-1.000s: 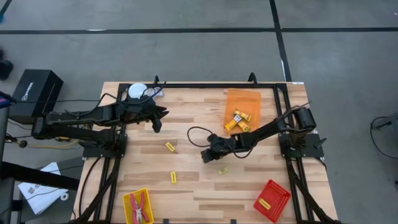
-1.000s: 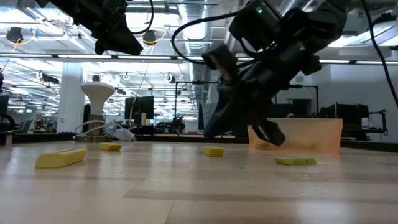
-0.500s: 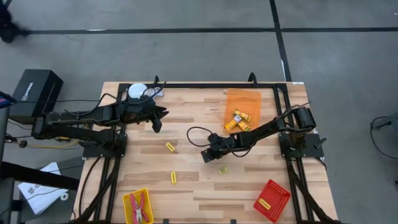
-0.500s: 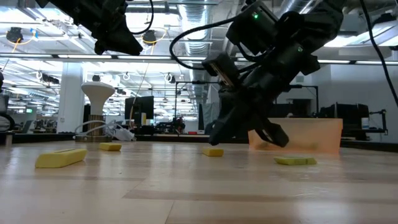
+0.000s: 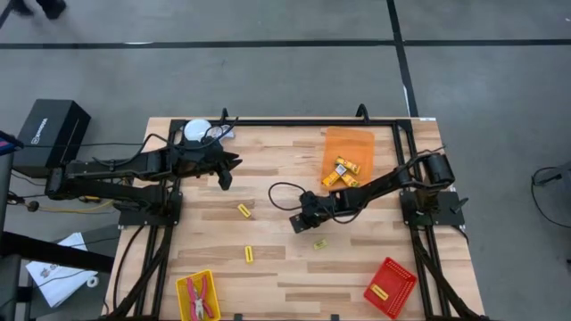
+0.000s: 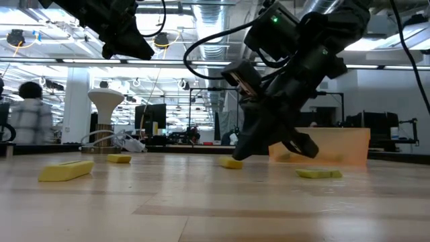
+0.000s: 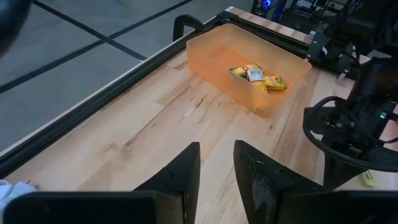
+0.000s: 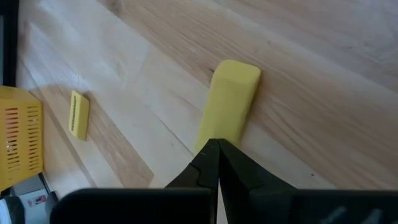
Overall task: Pick & Place School Supplies
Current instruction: Put the yellow eraser into the red bin
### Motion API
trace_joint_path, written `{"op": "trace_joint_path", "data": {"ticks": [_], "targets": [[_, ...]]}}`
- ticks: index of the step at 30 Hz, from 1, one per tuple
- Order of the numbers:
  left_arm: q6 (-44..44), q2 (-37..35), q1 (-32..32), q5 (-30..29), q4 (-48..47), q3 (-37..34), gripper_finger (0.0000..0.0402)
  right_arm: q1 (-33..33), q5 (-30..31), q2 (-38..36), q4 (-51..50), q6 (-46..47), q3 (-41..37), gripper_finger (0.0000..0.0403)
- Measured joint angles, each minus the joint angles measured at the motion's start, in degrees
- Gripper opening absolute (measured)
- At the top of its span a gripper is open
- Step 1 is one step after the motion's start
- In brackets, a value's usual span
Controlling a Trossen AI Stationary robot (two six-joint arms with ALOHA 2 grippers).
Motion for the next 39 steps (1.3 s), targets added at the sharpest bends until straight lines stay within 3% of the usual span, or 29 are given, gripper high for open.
{"op": "trace_joint_path", "data": {"ticks": [22,39], "targets": [[0.00,0.00,0.00,0.01,-0.07,0.00,0.0092,-4.45,-3.85,0.23,-4.45,-6.01,-0.20,0.0000],[0.00,0.53,0.31,0.02,-0.09,0.00,0.0092,-6.45,-1.57,-2.64,2.47,-7.41,-0.57,0.0000]]}}
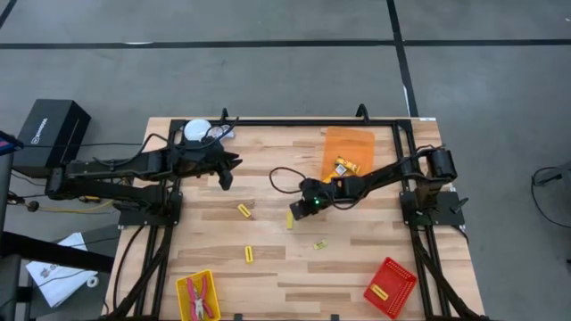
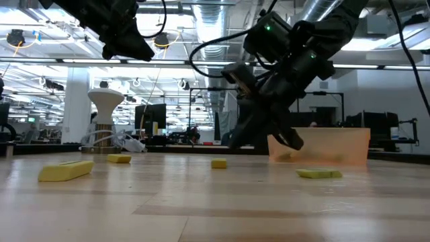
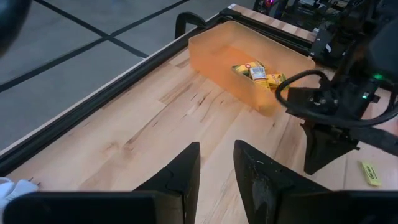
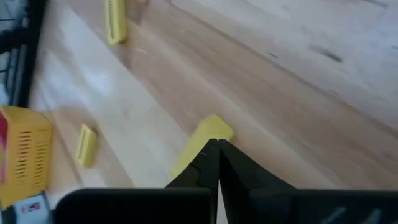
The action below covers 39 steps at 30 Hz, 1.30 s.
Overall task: Pick & Place School Supplies
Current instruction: Put the yellow eraser into the red bin
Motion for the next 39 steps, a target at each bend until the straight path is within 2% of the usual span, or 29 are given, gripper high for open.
{"op": "trace_joint_path", "data": {"ticks": [10,13,23,28,32,39], "targets": [[-0.13,0.73,-0.01,0.01,0.09,0.00,0.0092,-0.19,-1.93,-0.09,3.97,0.91,0.17,0.0001],[-0.13,0.73,-0.01,0.01,0.10,0.00,0.0092,-0.19,-3.09,-0.13,7.08,0.67,0.20,0.0014],[-0.15,0.73,-0.01,0.01,0.11,0.00,0.0092,0.09,-4.56,-0.20,6.30,2.70,0.22,0.0146],[-0.15,0.73,-0.01,0.01,0.11,0.00,0.0092,0.80,-4.63,-0.24,4.92,4.01,0.22,0.0185],[-0.15,0.73,-0.01,0.01,0.11,0.00,0.0092,1.14,-4.59,-0.26,3.74,4.47,0.24,0.0190],[-0.17,0.73,-0.01,0.01,0.11,0.00,0.0092,1.03,-4.45,-0.28,4.66,5.47,0.24,0.0167]]}}
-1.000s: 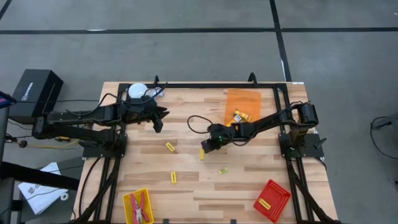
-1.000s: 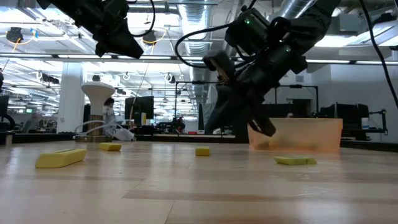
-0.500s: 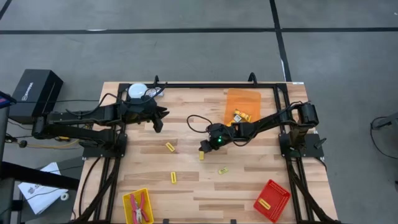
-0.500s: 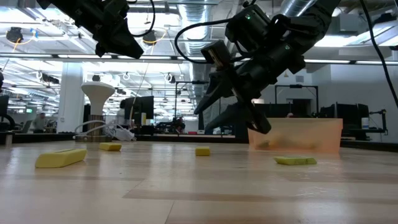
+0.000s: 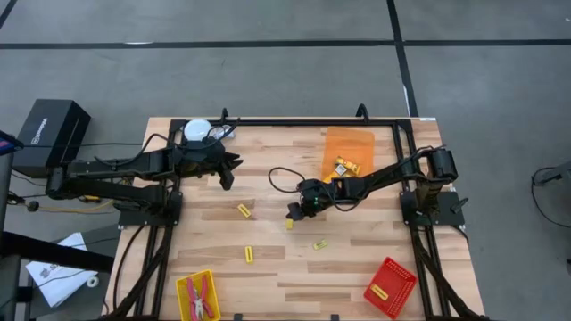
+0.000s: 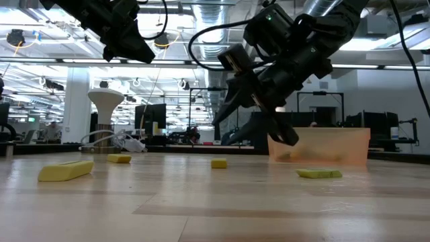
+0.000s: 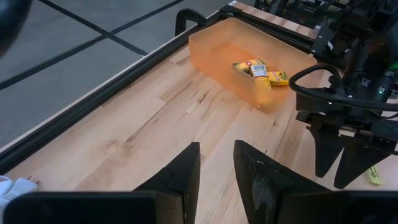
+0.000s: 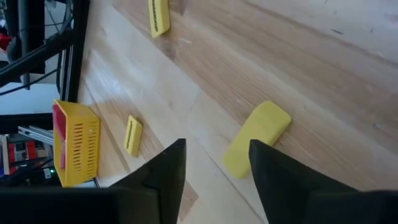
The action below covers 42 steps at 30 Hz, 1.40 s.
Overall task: Pick & Place School Supplies
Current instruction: Put the yellow eraser into the red bin
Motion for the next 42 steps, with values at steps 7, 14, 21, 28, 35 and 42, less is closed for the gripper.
{"op": "trace_joint_path", "data": {"ticks": [7,14,21,28,35,42], "targets": [[0.00,0.00,0.00,0.00,0.01,0.00,0.0092,0.63,0.26,0.00,0.06,1.06,0.00,0.0153],[0.00,0.00,0.00,0.00,0.01,0.00,0.0092,0.87,1.48,0.38,0.96,1.72,0.03,0.0156],[-0.06,-0.02,0.00,0.02,0.04,0.00,0.0092,2.00,1.24,6.75,11.68,7.01,0.39,0.0152],[-0.35,-0.02,0.00,0.02,0.02,0.00,0.0092,1.42,1.24,6.32,8.93,6.40,0.55,0.0144],[-0.06,-0.02,0.01,0.02,0.00,0.00,0.0092,1.59,-0.16,6.12,6.33,6.20,0.66,0.0152],[-0.02,-0.02,0.00,0.03,-0.01,0.00,0.0092,1.84,-1.52,5.95,4.09,5.97,0.84,0.0159]]}}
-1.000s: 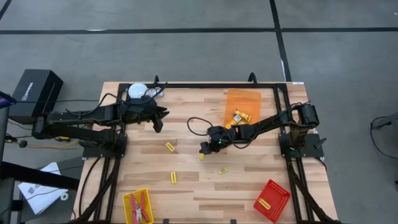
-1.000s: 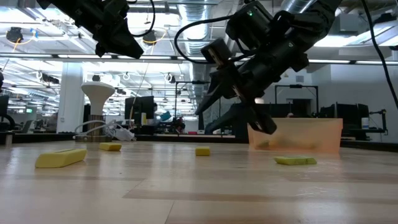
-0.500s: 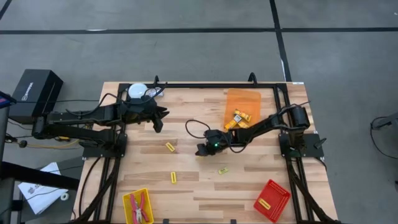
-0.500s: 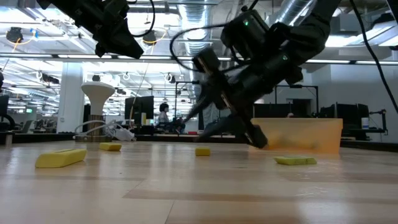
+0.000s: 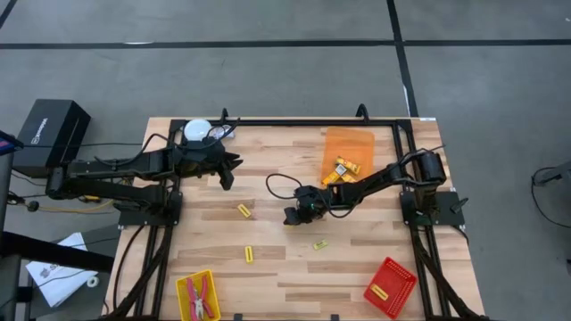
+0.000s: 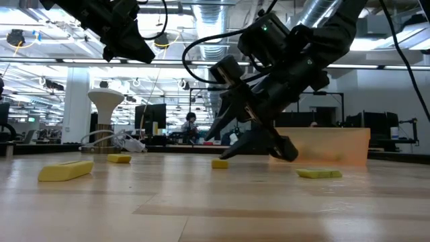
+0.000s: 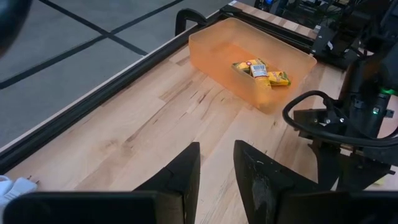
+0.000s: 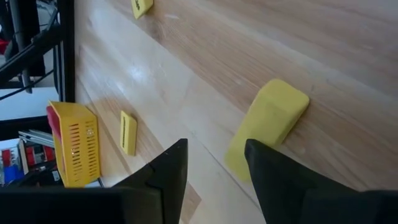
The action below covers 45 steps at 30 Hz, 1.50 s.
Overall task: Pick & Place School Supplies
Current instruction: Put the yellow eraser into the red bin
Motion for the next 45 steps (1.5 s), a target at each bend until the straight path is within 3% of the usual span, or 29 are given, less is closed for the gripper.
{"op": "trace_joint_path", "data": {"ticks": [22,45], "targets": [[0.06,0.00,0.00,-0.01,-0.01,0.00,0.0092,-0.02,-1.35,0.00,-7.42,-1.06,-0.18,0.0160],[0.21,0.00,0.02,0.01,0.01,0.00,0.0092,-2.11,-2.59,0.28,-2.96,-0.21,-0.49,0.0161]]}}
